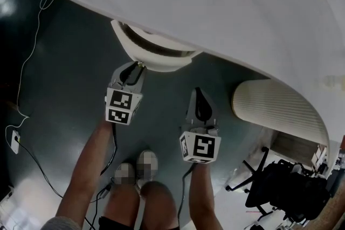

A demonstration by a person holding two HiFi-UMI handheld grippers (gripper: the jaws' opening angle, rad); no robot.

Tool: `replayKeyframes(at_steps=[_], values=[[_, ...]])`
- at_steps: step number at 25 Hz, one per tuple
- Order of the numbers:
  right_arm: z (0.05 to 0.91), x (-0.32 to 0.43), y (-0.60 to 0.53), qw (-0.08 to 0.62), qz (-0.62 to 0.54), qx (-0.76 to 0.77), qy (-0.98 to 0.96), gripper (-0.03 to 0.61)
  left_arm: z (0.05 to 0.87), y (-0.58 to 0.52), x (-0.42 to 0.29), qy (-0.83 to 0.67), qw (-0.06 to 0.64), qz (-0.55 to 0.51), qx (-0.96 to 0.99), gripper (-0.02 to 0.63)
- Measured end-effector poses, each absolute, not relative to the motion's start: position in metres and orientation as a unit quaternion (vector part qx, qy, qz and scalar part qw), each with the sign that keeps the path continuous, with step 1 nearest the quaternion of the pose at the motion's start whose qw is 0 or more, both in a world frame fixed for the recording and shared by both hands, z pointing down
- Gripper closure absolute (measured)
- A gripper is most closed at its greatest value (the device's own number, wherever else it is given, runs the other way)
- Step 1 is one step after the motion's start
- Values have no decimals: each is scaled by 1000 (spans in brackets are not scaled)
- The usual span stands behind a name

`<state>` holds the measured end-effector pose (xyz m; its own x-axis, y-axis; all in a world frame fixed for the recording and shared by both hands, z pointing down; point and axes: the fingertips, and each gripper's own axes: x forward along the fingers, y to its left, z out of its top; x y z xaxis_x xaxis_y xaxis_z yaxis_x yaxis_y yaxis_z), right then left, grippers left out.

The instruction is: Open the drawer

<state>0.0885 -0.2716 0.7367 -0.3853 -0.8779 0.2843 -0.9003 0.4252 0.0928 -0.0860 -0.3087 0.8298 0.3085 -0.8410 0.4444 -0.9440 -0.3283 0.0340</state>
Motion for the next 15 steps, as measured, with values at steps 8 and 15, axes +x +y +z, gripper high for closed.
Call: replayKeyframes(at_steps=[8, 15], values=[[738, 86, -250, 156, 57, 530, -831, 575, 830, -281, -92, -560, 161, 185, 792, 497], [737, 84, -221, 167, 69, 525, -832, 575, 835, -246, -101, -560, 179, 196, 785, 497]])
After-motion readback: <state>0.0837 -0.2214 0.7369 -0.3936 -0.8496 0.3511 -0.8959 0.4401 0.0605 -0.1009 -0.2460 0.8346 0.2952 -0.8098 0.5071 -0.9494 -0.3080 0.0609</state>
